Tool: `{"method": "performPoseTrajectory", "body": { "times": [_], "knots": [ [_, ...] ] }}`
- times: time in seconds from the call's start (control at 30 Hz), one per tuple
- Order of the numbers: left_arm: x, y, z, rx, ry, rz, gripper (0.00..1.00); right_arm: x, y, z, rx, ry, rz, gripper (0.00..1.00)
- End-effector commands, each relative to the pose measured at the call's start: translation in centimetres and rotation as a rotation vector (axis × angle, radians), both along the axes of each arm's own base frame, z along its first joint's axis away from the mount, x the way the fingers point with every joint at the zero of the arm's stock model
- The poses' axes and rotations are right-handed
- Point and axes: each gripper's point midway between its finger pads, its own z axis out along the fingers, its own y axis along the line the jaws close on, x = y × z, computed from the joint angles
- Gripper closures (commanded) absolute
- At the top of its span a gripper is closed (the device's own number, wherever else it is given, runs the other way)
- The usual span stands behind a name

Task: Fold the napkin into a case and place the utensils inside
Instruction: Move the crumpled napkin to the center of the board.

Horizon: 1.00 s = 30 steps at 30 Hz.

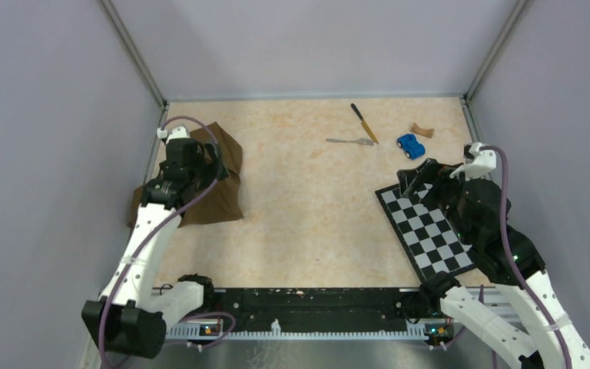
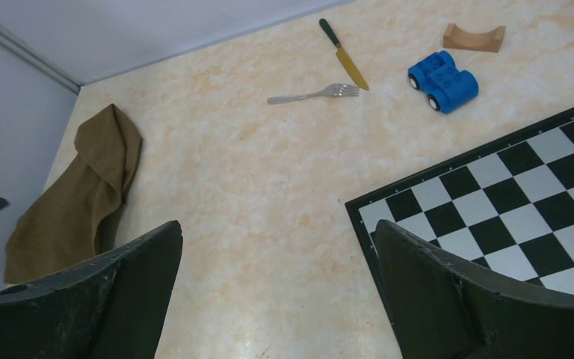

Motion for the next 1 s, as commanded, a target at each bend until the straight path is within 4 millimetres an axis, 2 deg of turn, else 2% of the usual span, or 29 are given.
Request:
{"method": "performPoseTrajectory", "body": {
  "times": [0.0,0.13,0.17,0.3,0.43,0.5,0.6,0.67,0.7,0.77,0.83,0.9,0.97],
  "knots": [
    [-1.2,5.2,-5.2,0.042,0.094,0.39,0.0,0.2,1.1,0.3,0.102,-0.002,0.017,0.02],
    [0.8,4.6,-8.5,-0.127,0.052,0.453,0.0,0.1,3.1,0.0,0.118,0.008,0.116,0.03],
    [1.5,3.8,-9.7,-0.162,0.078,0.43,0.0,0.0,3.6,-0.1,0.118,0.011,0.146,0.03],
    [4.9,-0.5,-12.0,-0.265,0.131,0.226,0.0,-0.6,6.0,-0.6,0.111,0.014,0.293,0.03],
    [6.0,-2.6,-15.4,-0.275,0.237,0.147,0.02,-0.9,7.7,-1.4,0.103,0.038,0.391,0.04],
    [6.1,-3.7,-16.7,-0.256,0.268,0.114,0.15,-0.9,8.1,-1.9,0.098,0.055,0.412,0.05],
    [5.9,-6.3,-18.1,-0.225,0.3,0.024,0.52,-0.7,8.5,-2.9,0.093,0.085,0.424,0.08],
    [5.2,-9.1,-18.7,-0.202,0.328,-0.045,0.69,-0.3,8.5,-3.8,0.089,0.109,0.408,0.11],
    [4.8,-10.9,-18.7,-0.19,0.327,-0.087,0.74,0.0,8.4,-4.4,0.085,0.125,0.39,0.12],
    [3.1,-15.5,-18.4,-0.199,0.329,-0.2,0.88,0.4,7.8,-5.7,0.073,0.163,0.339,0.14],
    [0.4,-21.3,-17.8,-0.233,0.329,-0.34,0.98,1.1,6.6,-7.1,0.055,0.197,0.252,0.13],
    [-1.9,-25.9,-17.1,-0.248,0.321,-0.441,0.99,1.4,6.4,-7.9,0.047,0.22,0.225,0.13],
    [-3.8,-29.3,-16.6,-0.249,0.337,-0.525,0.94,1.4,6.9,-8.7,0.04,0.234,0.253,0.13]
  ]
}}
